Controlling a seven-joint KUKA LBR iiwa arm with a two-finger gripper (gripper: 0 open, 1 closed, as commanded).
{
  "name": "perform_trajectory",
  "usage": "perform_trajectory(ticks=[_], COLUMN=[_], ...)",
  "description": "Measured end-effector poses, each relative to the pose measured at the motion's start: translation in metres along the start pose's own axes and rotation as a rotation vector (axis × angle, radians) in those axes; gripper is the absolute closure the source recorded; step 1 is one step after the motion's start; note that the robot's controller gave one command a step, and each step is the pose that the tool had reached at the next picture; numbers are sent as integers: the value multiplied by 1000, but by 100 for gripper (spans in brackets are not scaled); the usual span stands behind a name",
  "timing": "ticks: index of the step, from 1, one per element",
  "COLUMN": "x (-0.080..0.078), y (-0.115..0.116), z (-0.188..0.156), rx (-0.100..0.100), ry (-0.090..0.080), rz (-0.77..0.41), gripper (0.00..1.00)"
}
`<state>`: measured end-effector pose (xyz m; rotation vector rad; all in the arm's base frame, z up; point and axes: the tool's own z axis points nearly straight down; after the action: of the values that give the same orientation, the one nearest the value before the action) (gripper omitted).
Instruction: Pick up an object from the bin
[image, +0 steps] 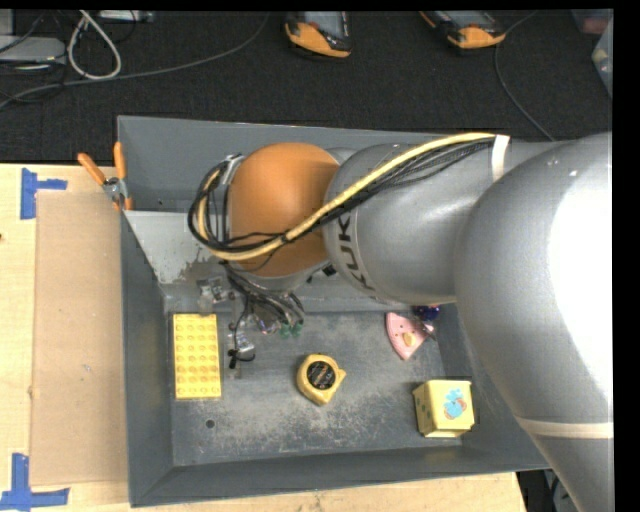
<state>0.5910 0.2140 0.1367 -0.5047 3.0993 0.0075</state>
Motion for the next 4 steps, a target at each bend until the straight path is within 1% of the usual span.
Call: perform_trajectory(ticks=[1, 2, 3, 4], x=[-8, -18, -21, -29], y=[8, 10, 17, 20], z=[20, 35, 44, 58], rx=[-1, -1, -2, -2], ry=[-2, -3, -2, -3], rz=[-241, -390, -245, -502], gripper=[0, 0, 0, 0])
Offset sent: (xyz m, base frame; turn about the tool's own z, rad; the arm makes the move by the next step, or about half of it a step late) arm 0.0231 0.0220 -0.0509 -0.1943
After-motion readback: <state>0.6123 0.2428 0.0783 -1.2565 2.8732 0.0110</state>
